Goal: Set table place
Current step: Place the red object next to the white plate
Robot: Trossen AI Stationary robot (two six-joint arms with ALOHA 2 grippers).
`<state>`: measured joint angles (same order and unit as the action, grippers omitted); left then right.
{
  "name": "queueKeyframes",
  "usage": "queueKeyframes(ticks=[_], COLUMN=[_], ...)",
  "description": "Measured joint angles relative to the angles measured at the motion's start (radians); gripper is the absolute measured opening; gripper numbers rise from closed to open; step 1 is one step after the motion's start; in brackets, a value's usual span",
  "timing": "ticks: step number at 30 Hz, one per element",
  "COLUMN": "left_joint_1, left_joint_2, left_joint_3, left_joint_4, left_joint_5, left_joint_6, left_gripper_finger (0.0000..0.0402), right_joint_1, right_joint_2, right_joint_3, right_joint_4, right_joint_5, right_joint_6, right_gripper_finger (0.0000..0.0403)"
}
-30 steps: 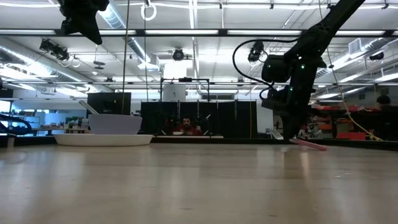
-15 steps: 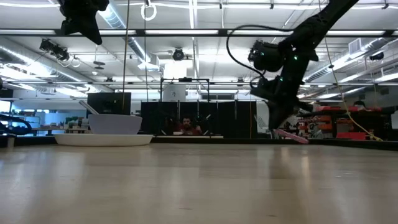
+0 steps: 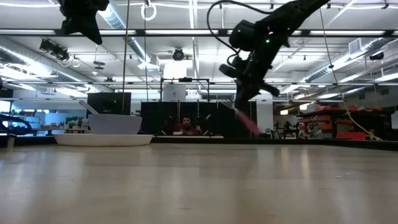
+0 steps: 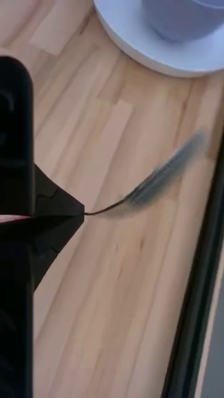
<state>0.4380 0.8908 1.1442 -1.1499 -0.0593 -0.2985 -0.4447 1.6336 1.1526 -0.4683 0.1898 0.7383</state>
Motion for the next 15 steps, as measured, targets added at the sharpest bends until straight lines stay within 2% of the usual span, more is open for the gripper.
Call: queueKeyframes(ticks=[8, 15], left_joint_1=[0.000, 0.000], left_joint_2=[0.000, 0.000], left_joint_3=[0.000, 0.000], left_joint_4=[0.001, 0.001], left_joint_5=[0.000, 0.000], left_joint_6=[0.008, 0.008], left_gripper_finger=[0.0026, 0.0023], right_joint_1=[0.038, 0.033], right_joint_2=[0.127, 0.126], right_joint_3=[0.099, 0.103], right_joint_4=[-0.004, -0.013], right_joint_5=[-0.035, -0.042], right_joint_6=[-0.024, -0.046], right_gripper_finger=[0.0002, 0.0002])
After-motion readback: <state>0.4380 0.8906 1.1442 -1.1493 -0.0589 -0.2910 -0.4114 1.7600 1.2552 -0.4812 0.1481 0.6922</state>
